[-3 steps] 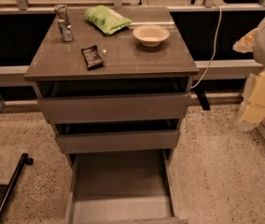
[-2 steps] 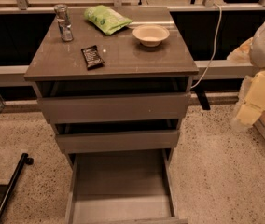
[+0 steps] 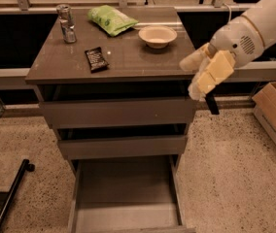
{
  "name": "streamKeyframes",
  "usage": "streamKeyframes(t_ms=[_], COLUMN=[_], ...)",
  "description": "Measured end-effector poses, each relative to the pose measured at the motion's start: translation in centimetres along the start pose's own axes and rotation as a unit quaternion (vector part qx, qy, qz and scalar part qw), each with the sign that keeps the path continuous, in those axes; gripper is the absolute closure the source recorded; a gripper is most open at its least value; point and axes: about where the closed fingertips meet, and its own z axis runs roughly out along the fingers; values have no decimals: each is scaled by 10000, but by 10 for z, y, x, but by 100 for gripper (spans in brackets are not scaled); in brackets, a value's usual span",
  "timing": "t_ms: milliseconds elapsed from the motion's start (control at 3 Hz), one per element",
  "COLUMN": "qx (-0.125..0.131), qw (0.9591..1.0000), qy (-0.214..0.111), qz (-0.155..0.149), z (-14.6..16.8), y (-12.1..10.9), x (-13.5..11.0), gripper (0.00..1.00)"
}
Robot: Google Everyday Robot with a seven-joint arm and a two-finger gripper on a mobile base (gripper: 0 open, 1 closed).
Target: Place rxbar chocolate into bottom drawer
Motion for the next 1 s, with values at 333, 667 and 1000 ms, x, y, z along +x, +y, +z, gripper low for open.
streamKeyframes(t_ms=[333, 667, 1000], qx=[11, 491, 991], qw=[9999, 9988, 9947], qy=[-132, 33, 0], qz=[-33, 4, -262], z=[-1, 14, 51], y=[2, -3, -36], x=[-7, 1, -14], gripper=[0, 0, 0])
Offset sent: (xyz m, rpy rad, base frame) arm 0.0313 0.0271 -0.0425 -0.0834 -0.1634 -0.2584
